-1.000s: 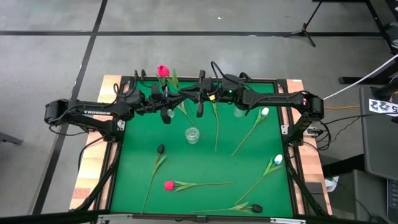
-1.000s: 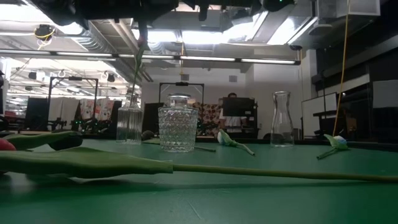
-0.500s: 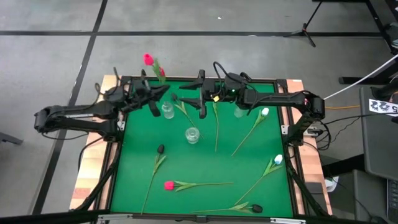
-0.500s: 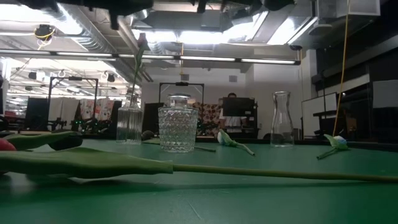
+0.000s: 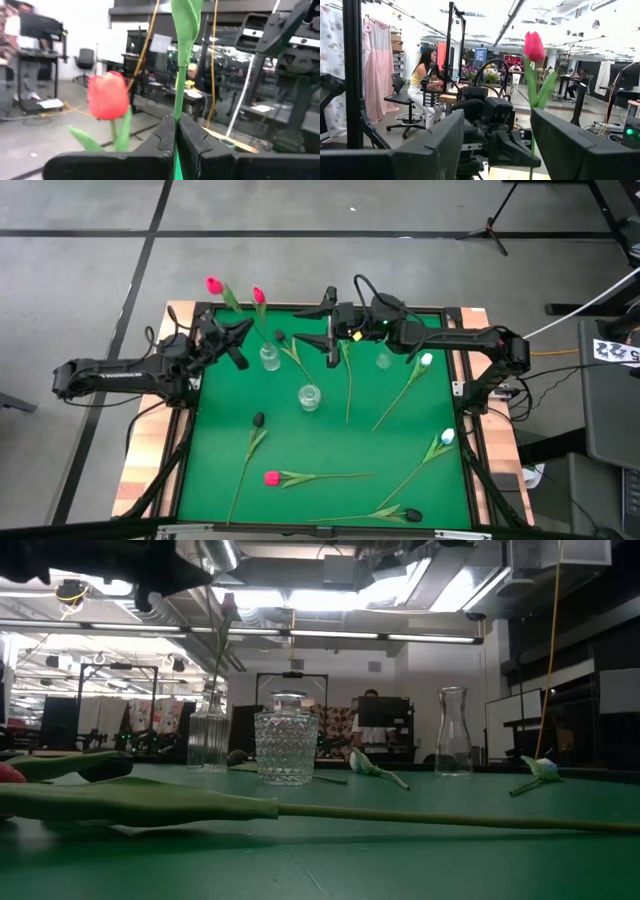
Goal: Sort flowers into vase by color
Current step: Put the top pink tulip into the top left transparent vase
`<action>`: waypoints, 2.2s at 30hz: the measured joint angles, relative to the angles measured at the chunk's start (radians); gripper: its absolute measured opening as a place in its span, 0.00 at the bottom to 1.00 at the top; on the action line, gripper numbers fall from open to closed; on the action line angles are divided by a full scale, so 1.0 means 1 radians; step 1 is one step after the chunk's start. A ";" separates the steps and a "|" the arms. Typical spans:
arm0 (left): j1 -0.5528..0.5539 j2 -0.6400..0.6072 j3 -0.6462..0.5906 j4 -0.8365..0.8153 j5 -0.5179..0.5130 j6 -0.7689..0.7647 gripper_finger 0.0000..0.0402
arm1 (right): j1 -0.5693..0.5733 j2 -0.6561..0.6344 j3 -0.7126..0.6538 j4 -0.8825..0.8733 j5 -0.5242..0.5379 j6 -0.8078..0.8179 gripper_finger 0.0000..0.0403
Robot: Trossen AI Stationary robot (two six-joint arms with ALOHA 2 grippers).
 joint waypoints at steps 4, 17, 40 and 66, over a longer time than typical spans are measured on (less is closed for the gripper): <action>0.001 -0.001 -0.025 -0.010 -0.027 0.002 0.00 | 0.000 -0.002 0.000 0.001 -0.002 0.002 0.56; 0.001 -0.017 -0.091 -0.006 -0.065 0.001 0.00 | 0.000 -0.002 0.000 -0.010 0.002 0.004 0.56; 0.027 0.065 -0.091 0.025 -0.063 -0.025 0.00 | 0.000 -0.002 0.000 -0.050 0.016 0.025 0.56; 0.027 0.229 -0.242 0.223 -0.047 -0.149 0.01 | 0.000 -0.001 0.000 -0.052 0.016 0.025 0.56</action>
